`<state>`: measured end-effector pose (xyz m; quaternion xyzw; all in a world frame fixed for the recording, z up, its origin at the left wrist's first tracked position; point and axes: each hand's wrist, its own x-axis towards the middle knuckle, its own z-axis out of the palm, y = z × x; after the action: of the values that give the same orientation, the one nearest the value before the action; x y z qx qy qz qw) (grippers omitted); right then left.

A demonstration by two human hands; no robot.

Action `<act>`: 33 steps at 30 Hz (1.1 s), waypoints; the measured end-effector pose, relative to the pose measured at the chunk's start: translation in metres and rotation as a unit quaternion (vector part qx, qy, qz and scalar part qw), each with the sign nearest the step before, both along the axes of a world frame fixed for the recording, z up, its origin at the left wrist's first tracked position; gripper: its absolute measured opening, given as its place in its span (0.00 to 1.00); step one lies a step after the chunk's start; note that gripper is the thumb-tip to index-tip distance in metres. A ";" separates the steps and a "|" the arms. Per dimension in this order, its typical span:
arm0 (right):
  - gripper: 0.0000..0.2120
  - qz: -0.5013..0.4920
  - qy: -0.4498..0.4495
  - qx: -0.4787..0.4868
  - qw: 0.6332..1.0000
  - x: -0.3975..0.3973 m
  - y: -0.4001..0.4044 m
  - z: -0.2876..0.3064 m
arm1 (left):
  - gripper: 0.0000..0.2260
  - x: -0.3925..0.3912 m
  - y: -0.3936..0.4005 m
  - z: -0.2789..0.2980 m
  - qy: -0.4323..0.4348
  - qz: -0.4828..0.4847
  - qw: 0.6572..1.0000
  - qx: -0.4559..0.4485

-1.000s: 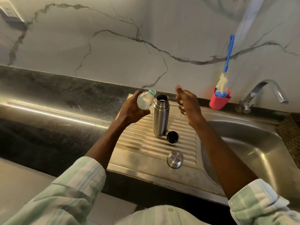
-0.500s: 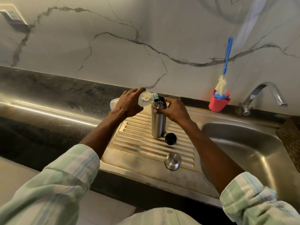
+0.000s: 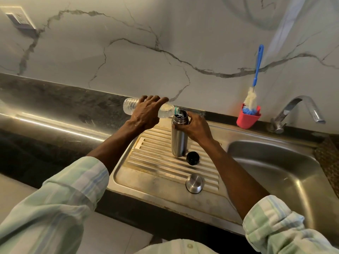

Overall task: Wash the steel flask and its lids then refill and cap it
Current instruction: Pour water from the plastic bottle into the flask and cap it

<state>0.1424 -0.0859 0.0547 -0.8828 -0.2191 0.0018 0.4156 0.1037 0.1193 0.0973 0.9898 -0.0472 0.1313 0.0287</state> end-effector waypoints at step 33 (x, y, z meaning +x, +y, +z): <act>0.33 -0.001 0.015 0.018 1.000 0.000 0.000 -0.006 | 0.32 -0.004 0.000 -0.003 -0.007 -0.004 0.999 -0.034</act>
<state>0.1421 -0.0859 0.0484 -0.8752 -0.2120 0.0102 0.4346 0.0992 0.1192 0.0940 0.9871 -0.0465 0.1398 0.0621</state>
